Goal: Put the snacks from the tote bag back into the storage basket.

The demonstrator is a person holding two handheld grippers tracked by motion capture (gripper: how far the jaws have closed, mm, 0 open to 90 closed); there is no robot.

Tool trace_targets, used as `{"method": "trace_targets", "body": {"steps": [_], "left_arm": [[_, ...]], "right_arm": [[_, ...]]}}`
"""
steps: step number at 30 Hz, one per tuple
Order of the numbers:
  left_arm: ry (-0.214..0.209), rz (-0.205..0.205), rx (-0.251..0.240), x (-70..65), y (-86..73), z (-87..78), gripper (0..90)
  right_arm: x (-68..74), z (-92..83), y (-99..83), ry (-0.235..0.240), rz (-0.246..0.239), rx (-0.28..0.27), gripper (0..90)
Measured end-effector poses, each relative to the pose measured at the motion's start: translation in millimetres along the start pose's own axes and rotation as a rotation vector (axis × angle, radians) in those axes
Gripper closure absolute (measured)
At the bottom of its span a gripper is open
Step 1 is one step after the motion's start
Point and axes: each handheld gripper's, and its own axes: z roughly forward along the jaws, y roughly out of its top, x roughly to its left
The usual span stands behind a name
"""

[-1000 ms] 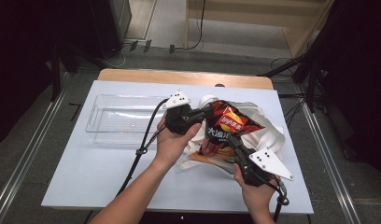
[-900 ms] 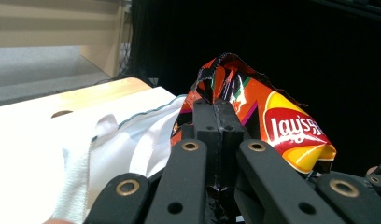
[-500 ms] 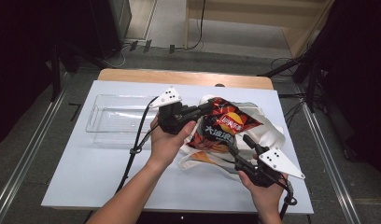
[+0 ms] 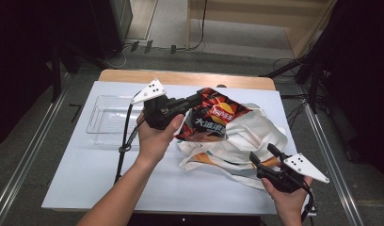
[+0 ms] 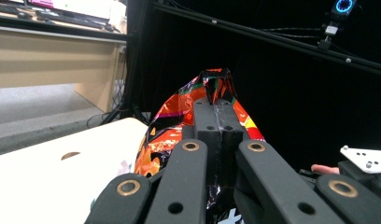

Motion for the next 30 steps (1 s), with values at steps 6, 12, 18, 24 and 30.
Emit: {"method": "trace_targets", "body": {"steps": [6, 12, 18, 24, 30], "left_arm": [[0.026, -0.003, -0.024, 7.4, 7.2, -15.4, 90.0], [0.068, 0.005, -0.036, 17.6, 14.0, -30.4, 90.0], [0.112, 0.01, -0.05, 29.9, 20.2, -47.4, 90.0], [0.151, 0.01, -0.083, 43.7, 30.4, -71.1, 90.0], [0.169, 0.016, -0.095, 53.7, 34.3, -85.6, 90.0]], "right_arm": [[-5.5, -3.1, -0.8, 0.008, 0.014, -0.008, 25.3], [-2.7, -4.1, -2.0, 0.015, -0.002, 0.004, 22.5], [0.1, -3.7, -7.0, 0.015, -0.006, 0.033, 18.6], [1.2, -2.8, -7.4, 0.013, -0.006, 0.039, 18.6], [2.0, -2.4, -7.8, 0.016, -0.004, 0.044, 18.4]]}}
